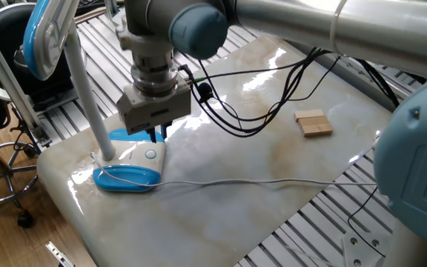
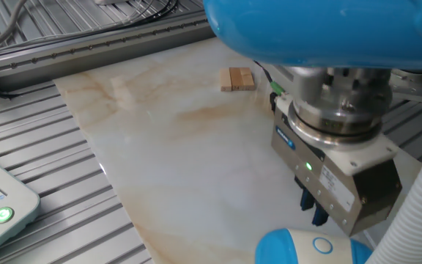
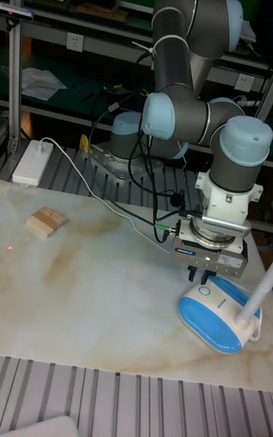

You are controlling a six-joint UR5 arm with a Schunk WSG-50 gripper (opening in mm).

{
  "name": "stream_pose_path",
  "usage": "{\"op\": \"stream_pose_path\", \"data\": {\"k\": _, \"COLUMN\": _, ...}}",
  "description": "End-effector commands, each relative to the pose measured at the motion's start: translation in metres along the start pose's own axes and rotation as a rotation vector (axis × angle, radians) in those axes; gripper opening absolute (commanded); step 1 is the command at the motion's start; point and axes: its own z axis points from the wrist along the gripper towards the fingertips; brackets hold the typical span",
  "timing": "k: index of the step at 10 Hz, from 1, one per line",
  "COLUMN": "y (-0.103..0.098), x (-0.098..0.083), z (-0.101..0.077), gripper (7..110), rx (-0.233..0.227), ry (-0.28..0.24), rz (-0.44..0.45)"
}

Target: Turn on the desk lamp by pressing the button

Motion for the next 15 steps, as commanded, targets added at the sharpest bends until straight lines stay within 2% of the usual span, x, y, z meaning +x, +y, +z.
{"op": "stream_pose_path", "data": {"k": 1, "y": 0.009, "x": 0.0, "z": 0.01, "gripper": 22, "rx": -0.02, "ry": -0.02, "rz": -0.014}}
{"op": "stream_pose_path", "data": {"k": 3, "y": 0.01, "x": 0.003, "z": 0.012, "gripper": 22, "rx": -0.005, "ry": -0.029, "rz": -0.058}}
{"op": "stream_pose_path", "data": {"k": 5, "y": 0.012, "x": 0.005, "z": 0.01, "gripper": 22, "rx": -0.034, "ry": -0.041, "rz": -0.111}}
{"op": "stream_pose_path", "data": {"k": 9, "y": 0.009, "x": 0.005, "z": 0.016, "gripper": 22, "rx": -0.011, "ry": -0.054, "rz": -0.123}}
{"op": "stream_pose_path", "data": {"k": 15, "y": 0.014, "x": 0.003, "z": 0.032, "gripper": 22, "rx": -0.012, "ry": -0.076, "rz": -0.111}}
